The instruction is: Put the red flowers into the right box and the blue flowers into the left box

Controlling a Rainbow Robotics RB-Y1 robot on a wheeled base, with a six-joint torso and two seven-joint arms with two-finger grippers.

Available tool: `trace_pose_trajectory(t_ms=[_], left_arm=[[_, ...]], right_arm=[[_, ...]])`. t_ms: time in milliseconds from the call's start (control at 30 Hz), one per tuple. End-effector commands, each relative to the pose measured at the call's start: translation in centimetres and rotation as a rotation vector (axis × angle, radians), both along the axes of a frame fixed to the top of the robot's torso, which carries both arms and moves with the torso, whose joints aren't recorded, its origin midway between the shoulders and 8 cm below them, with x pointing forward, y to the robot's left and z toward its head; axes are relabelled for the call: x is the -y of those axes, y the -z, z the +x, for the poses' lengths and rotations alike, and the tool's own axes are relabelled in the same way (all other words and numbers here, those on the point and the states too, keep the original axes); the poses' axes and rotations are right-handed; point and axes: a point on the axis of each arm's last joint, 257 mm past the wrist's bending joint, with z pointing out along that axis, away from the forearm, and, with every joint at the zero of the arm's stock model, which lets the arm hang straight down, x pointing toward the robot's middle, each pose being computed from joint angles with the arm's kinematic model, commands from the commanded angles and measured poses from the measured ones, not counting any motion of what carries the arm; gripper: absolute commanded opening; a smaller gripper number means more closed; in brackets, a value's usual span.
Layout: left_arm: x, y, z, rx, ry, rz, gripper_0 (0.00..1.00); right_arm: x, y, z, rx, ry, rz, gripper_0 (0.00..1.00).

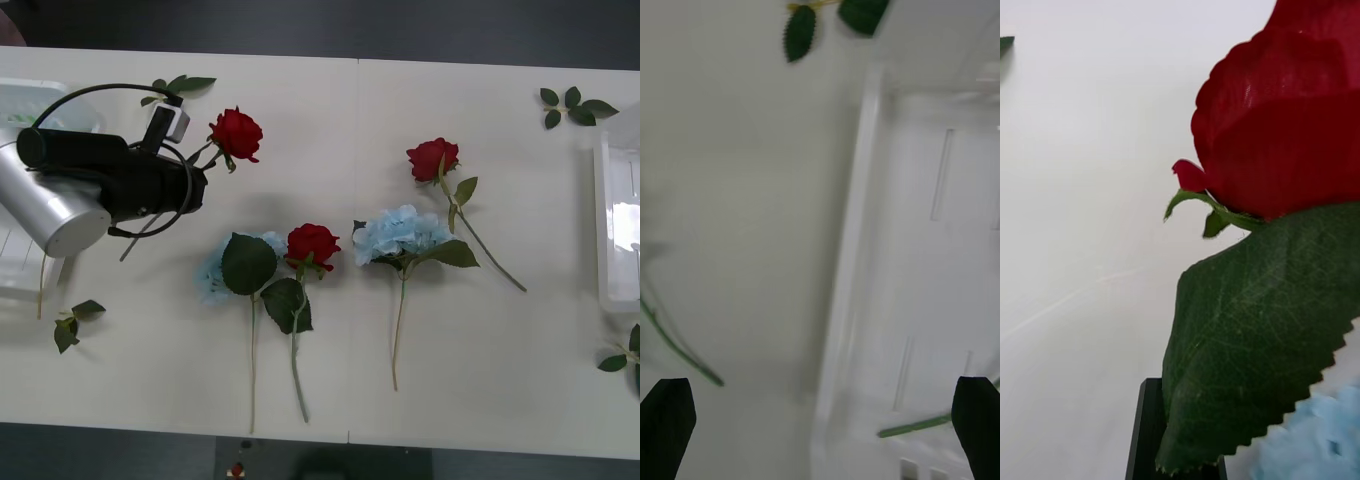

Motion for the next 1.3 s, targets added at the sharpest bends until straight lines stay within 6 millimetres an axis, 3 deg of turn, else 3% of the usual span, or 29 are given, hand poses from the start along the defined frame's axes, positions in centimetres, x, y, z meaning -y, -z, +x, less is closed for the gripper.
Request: trace_pose_trajectory(t_ms=[33,300,400,633,933,1133,1300], left_arm=[[2.8,-7.7,-1.5,-0.012,0.020,-0.152,0.00],[11.0,-17.0,-6.3,-0.098,0.042,-0.546,0.00],[14.8,-20.4,-7.9,-0.111,0.052,-0.698,0.00],[20.8,-25.0,-8.6,-0.091,0.038,-0.965,0.00],[26.5,-25.9,-8.2,-0.106,-0.032,-1.112,0.00],[28.5,-25.9,-7.4,-0.107,-0.060,-1.166,0.00],[29.1,-26.4,-7.2,-0.118,-0.084,-1.220,0.00]], right_arm=[[-4.1,-2.5,0.1,0.028,-0.138,0.045,1.00],[-9.5,-4.0,-2.4,0.013,-0.309,0.216,1.00],[-12.6,-4.9,-3.4,0.032,-0.397,0.322,1.00],[-18.9,-7.0,-4.9,0.142,-0.627,0.419,1.00],[-26.6,-10.1,-8.7,0.225,-0.899,0.570,1.00],[-30.6,-12.6,-10.4,0.221,-0.982,0.701,1.00],[-33.2,-14.2,-10.3,0.227,-1.021,0.747,1.00]])
